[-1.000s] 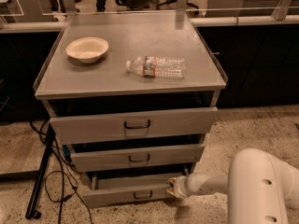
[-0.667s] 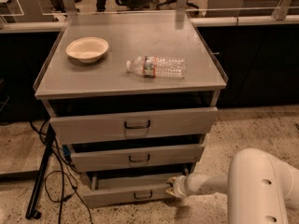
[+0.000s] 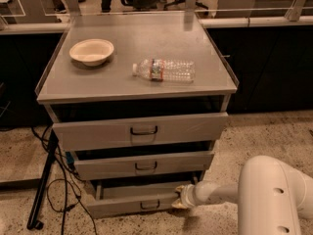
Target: Open bottom drawer
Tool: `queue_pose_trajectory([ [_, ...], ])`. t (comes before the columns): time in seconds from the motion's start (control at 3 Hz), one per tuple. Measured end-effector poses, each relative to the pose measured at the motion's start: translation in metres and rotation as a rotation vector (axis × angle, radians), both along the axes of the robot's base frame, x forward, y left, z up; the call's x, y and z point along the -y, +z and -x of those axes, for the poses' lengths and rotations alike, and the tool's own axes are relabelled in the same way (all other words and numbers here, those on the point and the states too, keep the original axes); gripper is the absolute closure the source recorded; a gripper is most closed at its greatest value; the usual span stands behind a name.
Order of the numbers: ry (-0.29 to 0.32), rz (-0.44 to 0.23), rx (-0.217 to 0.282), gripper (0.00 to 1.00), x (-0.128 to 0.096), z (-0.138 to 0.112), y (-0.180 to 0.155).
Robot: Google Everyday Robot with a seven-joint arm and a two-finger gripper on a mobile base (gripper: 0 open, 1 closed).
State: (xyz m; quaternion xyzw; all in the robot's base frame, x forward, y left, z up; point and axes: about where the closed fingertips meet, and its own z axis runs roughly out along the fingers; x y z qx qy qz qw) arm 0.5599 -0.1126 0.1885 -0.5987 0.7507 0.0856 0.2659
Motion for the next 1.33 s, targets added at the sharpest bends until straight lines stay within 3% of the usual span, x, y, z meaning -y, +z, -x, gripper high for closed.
queue_pose_trajectory([
  [1.0, -0.021, -0.033, -0.028, 1.00, 0.0165, 0.0182, -0.0006],
  [1.33, -0.021, -0.033, -0.028, 0.81, 0.0165, 0.0183, -0.0006],
])
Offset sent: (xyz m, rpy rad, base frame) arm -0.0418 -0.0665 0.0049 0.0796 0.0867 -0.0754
